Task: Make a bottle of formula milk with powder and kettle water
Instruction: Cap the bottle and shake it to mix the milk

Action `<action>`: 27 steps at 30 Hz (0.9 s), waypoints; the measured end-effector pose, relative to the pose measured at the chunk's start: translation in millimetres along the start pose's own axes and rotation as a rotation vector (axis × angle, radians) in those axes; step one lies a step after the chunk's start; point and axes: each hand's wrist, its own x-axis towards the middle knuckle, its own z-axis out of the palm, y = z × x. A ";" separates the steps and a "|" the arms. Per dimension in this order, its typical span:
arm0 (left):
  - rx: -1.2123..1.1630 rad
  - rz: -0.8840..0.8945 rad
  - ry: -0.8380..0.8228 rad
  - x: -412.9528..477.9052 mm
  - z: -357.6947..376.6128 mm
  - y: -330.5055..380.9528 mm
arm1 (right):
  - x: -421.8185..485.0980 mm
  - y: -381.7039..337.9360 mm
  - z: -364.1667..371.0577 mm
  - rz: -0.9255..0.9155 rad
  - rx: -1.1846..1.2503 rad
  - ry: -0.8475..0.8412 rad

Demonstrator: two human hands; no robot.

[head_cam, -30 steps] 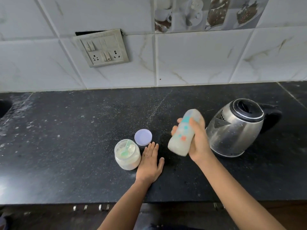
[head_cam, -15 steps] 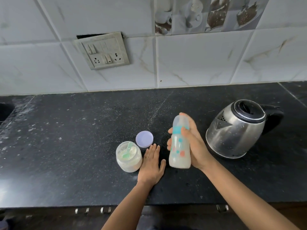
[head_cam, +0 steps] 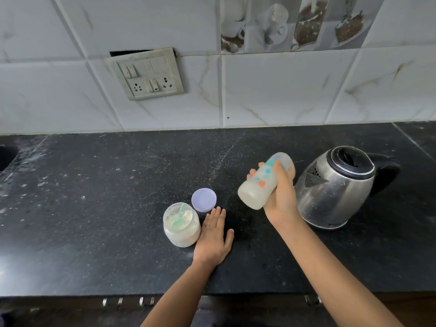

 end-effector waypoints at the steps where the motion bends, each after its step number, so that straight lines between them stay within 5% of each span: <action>1: 0.006 0.003 -0.002 -0.4 -0.3 0.2 | 1.7 1.0 -1.9 0.018 -0.002 0.004; 5: 0.015 0.016 -0.026 0.1 2.3 -4.2 | -22.2 3.1 -7.2 0.095 -0.401 -0.341; 10: 0.016 0.002 -0.007 0.7 0.5 -1.1 | -0.7 0.1 -0.3 -0.016 -0.002 0.037; 15: 0.020 0.016 -0.026 0.0 1.4 -3.6 | -15.7 13.5 -10.7 0.142 -0.327 -0.270; 20: 0.012 -0.002 -0.012 -0.4 -0.6 -0.5 | 7.3 6.7 -2.7 0.053 0.060 0.057; 24: 0.014 -0.001 -0.015 -0.6 0.0 -1.8 | -13.3 3.8 -4.9 0.209 -0.311 -0.264; 27: 0.013 0.002 -0.005 -0.3 -1.2 0.0 | -6.4 2.7 -0.7 0.119 -0.120 -0.064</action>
